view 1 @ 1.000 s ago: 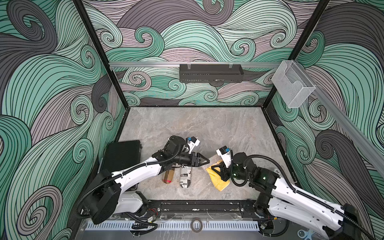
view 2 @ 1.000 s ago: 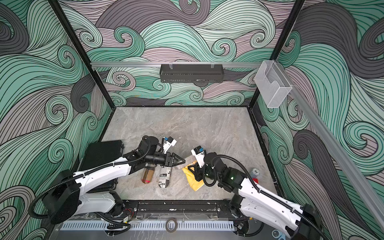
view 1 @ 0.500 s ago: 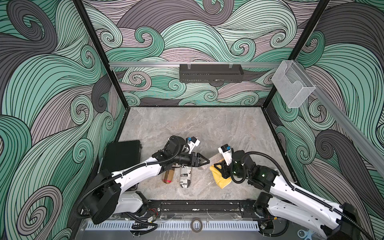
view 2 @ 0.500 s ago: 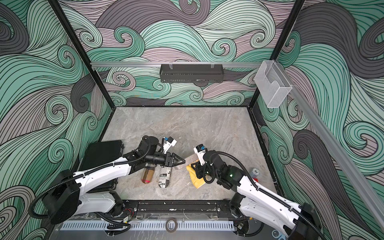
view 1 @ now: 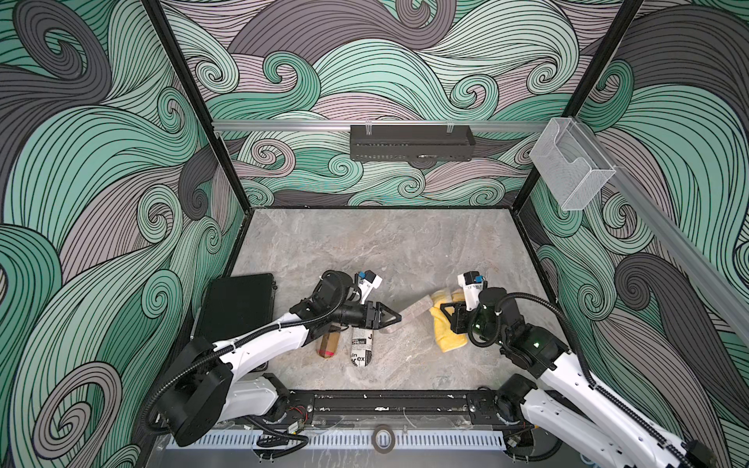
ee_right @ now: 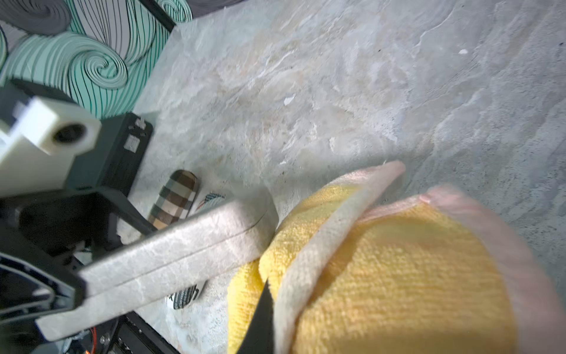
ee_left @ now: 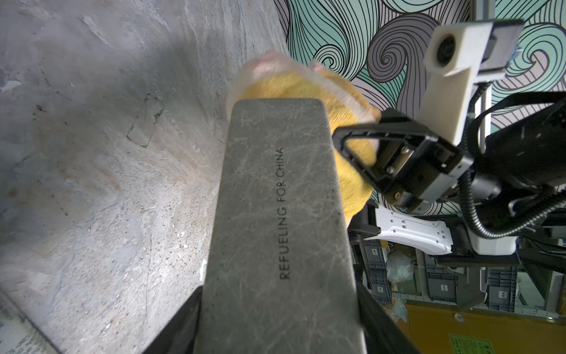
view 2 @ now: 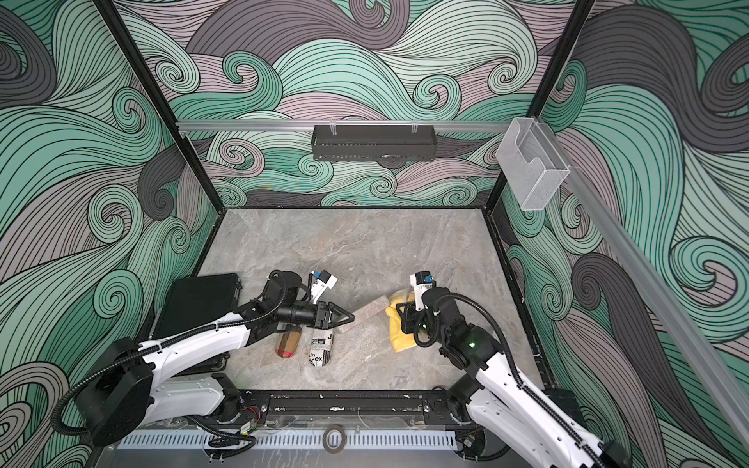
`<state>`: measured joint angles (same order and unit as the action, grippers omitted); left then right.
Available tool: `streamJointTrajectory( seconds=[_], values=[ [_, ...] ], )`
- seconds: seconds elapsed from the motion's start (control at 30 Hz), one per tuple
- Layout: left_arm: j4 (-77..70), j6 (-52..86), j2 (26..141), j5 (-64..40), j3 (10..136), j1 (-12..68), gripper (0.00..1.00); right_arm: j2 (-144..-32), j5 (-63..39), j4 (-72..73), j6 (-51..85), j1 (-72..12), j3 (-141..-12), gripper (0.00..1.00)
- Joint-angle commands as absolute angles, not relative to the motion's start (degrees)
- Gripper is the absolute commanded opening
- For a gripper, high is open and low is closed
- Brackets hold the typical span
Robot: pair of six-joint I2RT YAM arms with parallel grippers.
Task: Wipe the eyeglass case
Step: Wipe the dirt from the eyeglass case.
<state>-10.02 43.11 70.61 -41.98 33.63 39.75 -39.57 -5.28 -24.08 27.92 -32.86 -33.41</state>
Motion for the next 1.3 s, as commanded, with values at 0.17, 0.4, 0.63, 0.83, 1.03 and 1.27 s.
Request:
streamJointTrajectory(
  seconds=[0.17,0.4,0.63,0.83,1.03,1.27],
  values=[
    [-17.19,41.87,65.89,-46.27,31.52,38.61,0.47,-35.72,-24.32,-16.19,32.95,-26.44,-36.93,0.00],
    [-19.43,42.22,63.57,-48.05,29.64,38.17,0.47,-37.13,-34.03,-4.61,40.63,-24.15,-36.75,0.00],
    [-19.91,41.88,60.30,-48.48,29.18,38.22,0.47,-43.69,-35.97,-5.80,40.40,-24.17,-37.84,0.00],
    [-19.34,41.56,59.83,-48.44,29.18,38.19,0.47,-45.45,-20.83,-21.41,35.69,-23.69,-39.64,0.00],
    [-19.65,41.20,60.25,-48.60,29.07,38.15,0.47,-42.78,-37.39,-4.91,39.54,-23.64,-37.47,0.00],
    [-20.83,41.43,61.05,-49.30,29.13,38.16,0.47,-41.72,-40.77,-2.42,40.83,-23.64,-37.81,0.00]
  ],
)
